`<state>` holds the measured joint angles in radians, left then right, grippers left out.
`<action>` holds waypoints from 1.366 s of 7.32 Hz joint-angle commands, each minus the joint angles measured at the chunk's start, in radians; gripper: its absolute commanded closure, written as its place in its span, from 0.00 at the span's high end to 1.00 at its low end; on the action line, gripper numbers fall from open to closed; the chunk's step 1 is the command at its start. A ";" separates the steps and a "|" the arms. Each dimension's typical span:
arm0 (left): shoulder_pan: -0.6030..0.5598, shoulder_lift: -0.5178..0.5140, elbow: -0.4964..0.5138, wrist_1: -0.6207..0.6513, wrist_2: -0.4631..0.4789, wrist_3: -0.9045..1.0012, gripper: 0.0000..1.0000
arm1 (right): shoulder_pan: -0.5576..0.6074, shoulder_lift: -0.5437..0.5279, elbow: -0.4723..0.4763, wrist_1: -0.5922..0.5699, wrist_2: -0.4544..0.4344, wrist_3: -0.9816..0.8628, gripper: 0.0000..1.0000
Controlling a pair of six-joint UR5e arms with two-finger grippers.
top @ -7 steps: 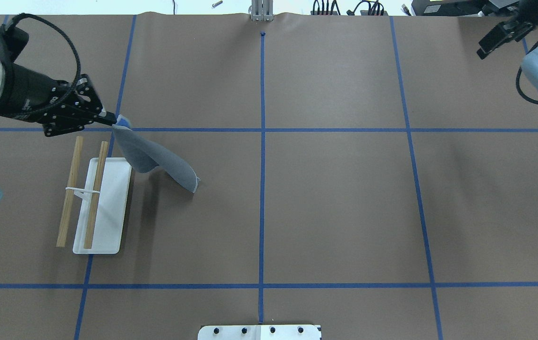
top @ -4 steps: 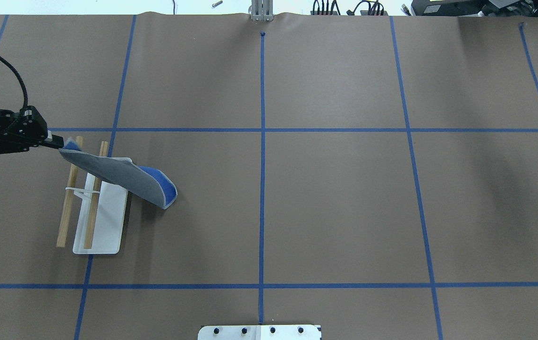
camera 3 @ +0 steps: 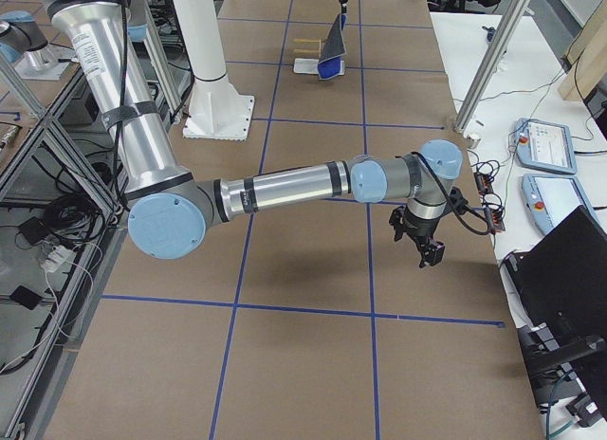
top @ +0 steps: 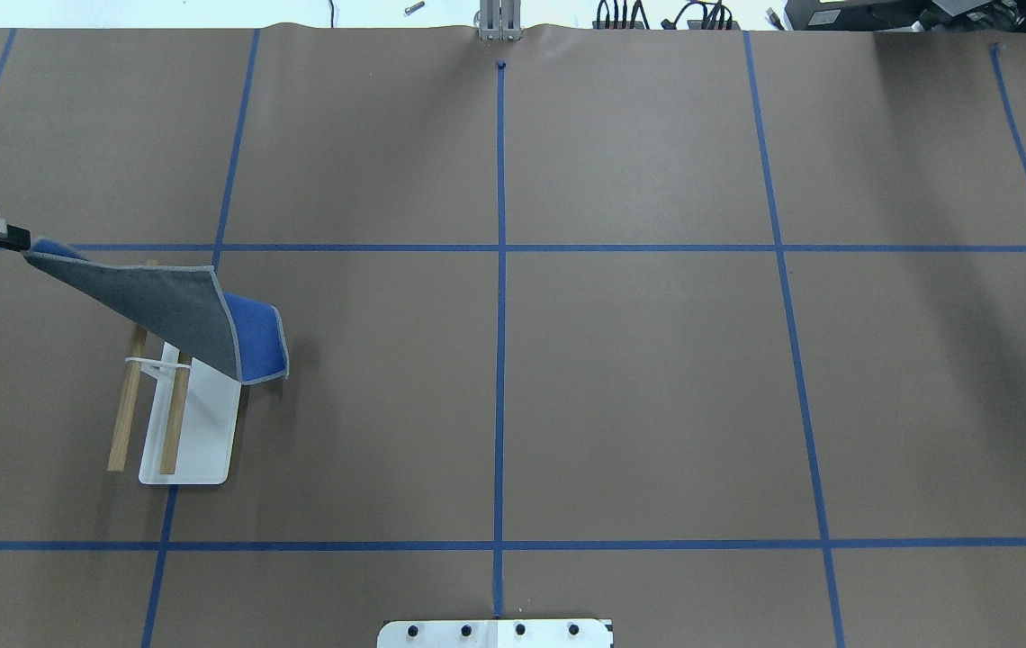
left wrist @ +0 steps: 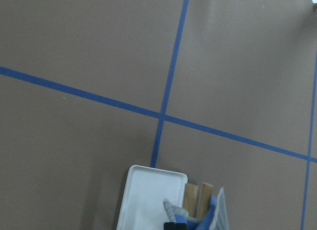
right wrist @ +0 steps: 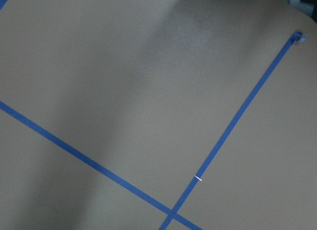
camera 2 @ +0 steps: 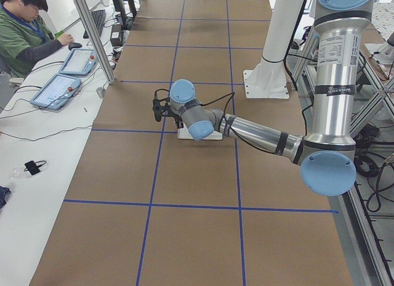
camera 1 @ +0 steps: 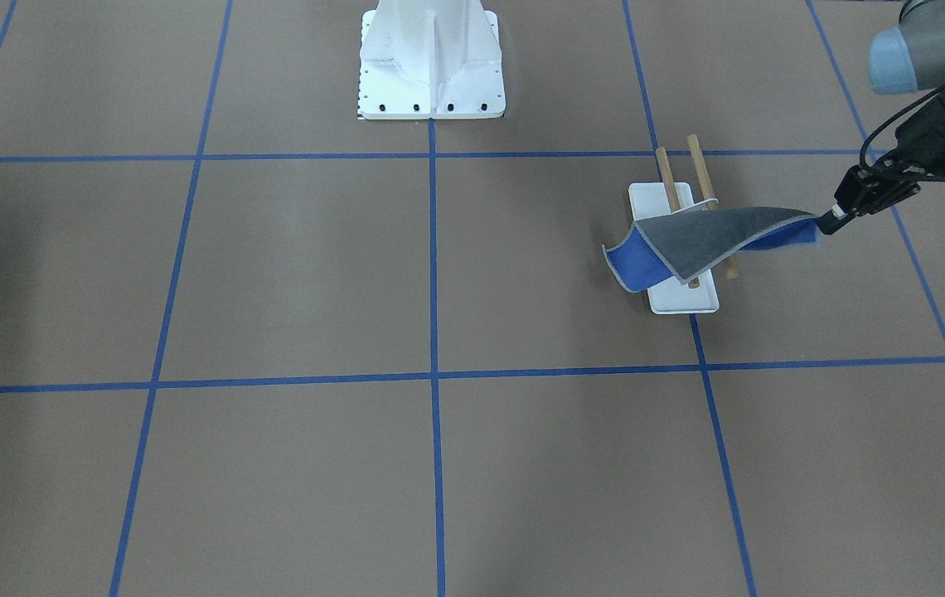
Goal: Hang towel on rack
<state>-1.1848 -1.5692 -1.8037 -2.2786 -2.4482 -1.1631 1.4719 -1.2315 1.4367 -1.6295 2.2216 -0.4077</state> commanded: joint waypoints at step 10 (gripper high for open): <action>-0.266 0.081 0.164 0.245 0.226 1.066 0.99 | 0.174 -0.261 -0.004 0.008 -0.007 -0.008 1.00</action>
<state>-1.3907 -1.4890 -1.6435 -2.1720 -2.3112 -0.3572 1.6422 -1.4888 1.4328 -1.6214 2.2149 -0.4170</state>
